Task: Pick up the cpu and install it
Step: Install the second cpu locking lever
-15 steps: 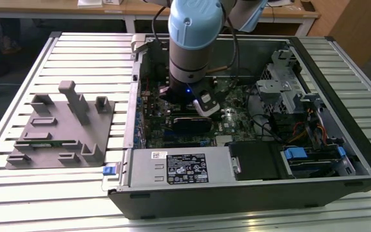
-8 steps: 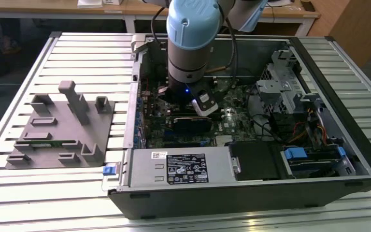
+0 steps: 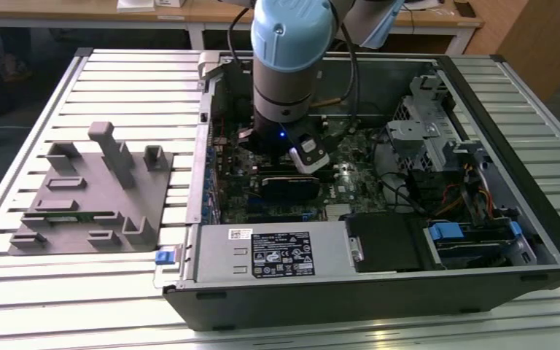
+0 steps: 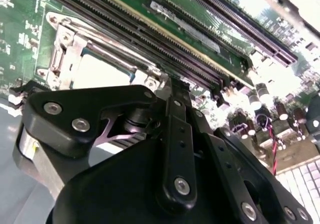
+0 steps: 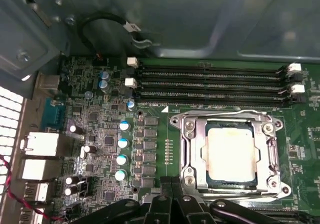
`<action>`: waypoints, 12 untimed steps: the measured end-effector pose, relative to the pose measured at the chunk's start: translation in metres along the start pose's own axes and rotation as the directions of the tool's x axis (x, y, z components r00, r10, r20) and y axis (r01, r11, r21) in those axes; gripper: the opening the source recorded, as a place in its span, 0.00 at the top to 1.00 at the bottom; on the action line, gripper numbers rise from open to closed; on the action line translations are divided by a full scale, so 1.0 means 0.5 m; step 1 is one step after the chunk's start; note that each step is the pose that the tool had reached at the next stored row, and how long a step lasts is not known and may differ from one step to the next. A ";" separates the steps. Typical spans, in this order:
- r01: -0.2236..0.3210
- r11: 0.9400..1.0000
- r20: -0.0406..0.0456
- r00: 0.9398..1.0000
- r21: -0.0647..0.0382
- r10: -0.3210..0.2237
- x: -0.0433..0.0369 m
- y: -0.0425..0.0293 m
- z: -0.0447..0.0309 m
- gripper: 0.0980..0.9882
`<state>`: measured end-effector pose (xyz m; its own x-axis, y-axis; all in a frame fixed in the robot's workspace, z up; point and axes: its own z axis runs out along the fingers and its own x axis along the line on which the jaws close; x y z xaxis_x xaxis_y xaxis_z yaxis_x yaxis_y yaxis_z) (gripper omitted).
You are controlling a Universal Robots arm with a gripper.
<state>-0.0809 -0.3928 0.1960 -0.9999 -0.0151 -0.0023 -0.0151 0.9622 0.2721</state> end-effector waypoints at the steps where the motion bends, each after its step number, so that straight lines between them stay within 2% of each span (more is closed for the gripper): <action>1: 0.000 1.000 0.000 1.000 0.000 0.000 0.000 0.001 -0.004 0.99; 6: 0.000 1.000 0.000 1.000 0.000 0.000 0.000 0.002 -0.005 0.99; 9: 0.000 1.000 0.001 1.000 -0.002 0.000 0.000 0.005 -0.017 0.99; 12: 0.000 1.000 0.001 1.000 -0.009 0.000 0.000 0.008 -0.028 0.99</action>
<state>-0.0812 -0.3928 0.2105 -0.9999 -0.0144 -0.0029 -0.0146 0.9596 0.2810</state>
